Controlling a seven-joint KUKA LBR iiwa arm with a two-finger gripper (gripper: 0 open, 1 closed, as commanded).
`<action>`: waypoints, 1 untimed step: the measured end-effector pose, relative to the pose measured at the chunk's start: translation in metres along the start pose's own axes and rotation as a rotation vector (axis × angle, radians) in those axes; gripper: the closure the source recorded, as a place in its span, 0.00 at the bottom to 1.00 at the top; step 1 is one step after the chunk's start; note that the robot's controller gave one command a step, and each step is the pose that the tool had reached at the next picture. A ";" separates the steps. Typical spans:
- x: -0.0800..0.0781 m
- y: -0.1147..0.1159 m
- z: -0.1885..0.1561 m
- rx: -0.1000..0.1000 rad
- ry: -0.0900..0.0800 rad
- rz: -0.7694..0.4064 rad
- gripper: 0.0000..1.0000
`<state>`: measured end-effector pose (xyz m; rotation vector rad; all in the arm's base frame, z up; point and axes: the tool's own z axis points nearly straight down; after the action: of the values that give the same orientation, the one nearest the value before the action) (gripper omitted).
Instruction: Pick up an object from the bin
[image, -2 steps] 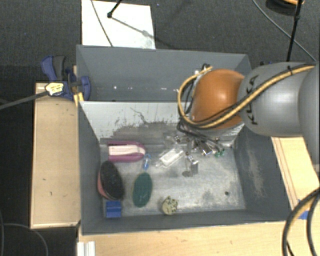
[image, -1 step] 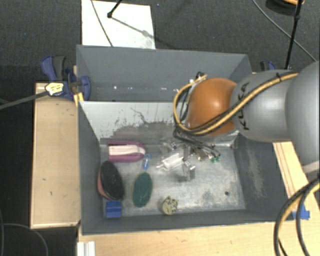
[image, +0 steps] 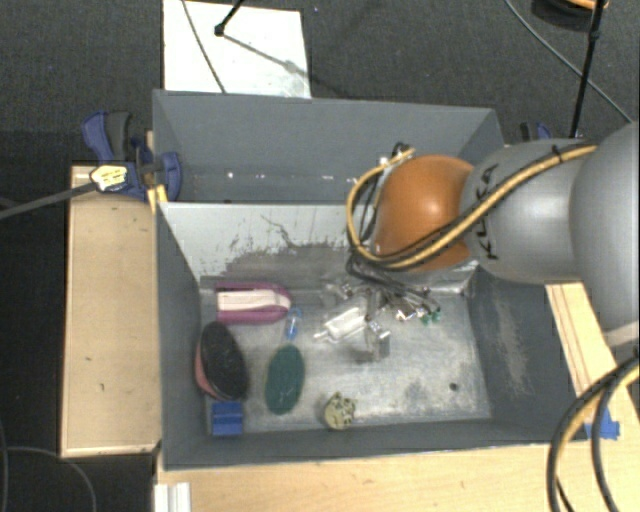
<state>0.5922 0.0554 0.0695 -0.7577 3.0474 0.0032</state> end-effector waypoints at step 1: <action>0.000 0.000 0.000 0.000 0.000 0.003 1.00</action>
Offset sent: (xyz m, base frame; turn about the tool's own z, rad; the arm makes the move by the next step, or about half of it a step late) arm 0.0000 0.0000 0.0000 0.0000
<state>0.5921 0.0554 0.0695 -0.7531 3.0489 0.0035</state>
